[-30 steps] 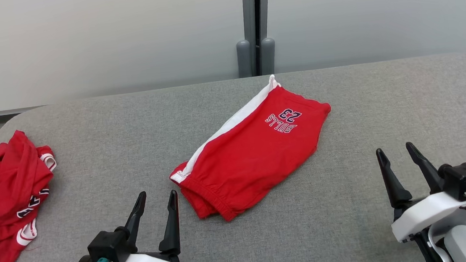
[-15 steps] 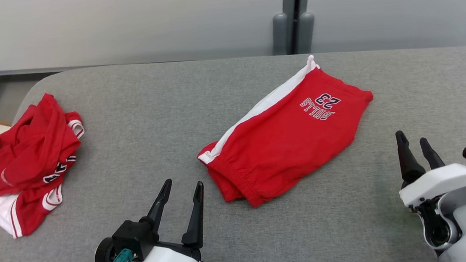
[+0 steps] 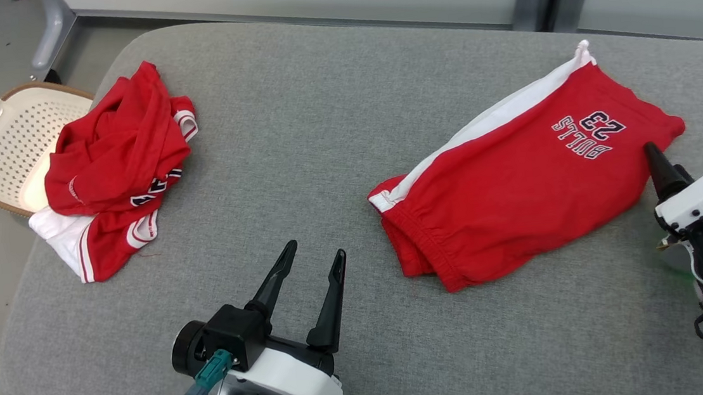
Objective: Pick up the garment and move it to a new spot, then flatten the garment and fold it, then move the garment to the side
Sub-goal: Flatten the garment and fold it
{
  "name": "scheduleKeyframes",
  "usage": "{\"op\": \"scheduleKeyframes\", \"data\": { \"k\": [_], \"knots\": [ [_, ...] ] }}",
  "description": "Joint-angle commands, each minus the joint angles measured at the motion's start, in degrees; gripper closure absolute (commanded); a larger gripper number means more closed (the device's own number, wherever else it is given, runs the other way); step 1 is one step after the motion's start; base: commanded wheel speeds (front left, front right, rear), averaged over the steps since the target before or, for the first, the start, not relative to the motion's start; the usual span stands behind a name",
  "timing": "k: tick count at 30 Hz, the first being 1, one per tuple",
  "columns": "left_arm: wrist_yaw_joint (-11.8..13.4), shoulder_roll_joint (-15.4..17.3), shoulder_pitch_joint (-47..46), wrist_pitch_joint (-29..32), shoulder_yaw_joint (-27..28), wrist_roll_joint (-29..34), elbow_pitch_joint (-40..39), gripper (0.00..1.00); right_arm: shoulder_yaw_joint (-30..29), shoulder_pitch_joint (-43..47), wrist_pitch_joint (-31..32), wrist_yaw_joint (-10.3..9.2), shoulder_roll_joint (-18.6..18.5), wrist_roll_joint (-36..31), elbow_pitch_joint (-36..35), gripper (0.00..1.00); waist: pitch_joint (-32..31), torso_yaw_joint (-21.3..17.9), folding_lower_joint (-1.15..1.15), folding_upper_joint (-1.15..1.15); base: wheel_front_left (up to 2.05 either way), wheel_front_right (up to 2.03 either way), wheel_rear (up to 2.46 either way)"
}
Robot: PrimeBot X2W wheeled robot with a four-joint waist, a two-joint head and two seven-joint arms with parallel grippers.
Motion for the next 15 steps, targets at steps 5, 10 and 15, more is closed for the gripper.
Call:
{"op": "scheduleKeyframes", "data": {
  "k": [5,10,15],
  "knots": [
    [0.92,0.17,-1.58,-0.11,-1.03,-0.75,-1.1,0.0,-0.91,-2.55,2.46,0.02,-1.2,0.33,6.17,0.0,1.89,2.44,0.0,0.0,0.0,0.0,0.0],
    [1.37,0.16,-1.96,-0.1,-1.89,-1.69,-1.64,0.0,-1.49,-5.58,4.73,0.02,-1.09,0.72,11.15,0.0,3.09,3.49,0.0,0.0,0.0,0.0,0.0],
    [1.65,0.17,-2.75,-0.1,-2.68,-2.59,-1.92,0.0,-1.4,-8.4,8.44,0.01,-1.08,-0.03,16.77,0.0,4.27,4.44,0.0,0.0,0.0,0.0,0.0]
  ]
}}
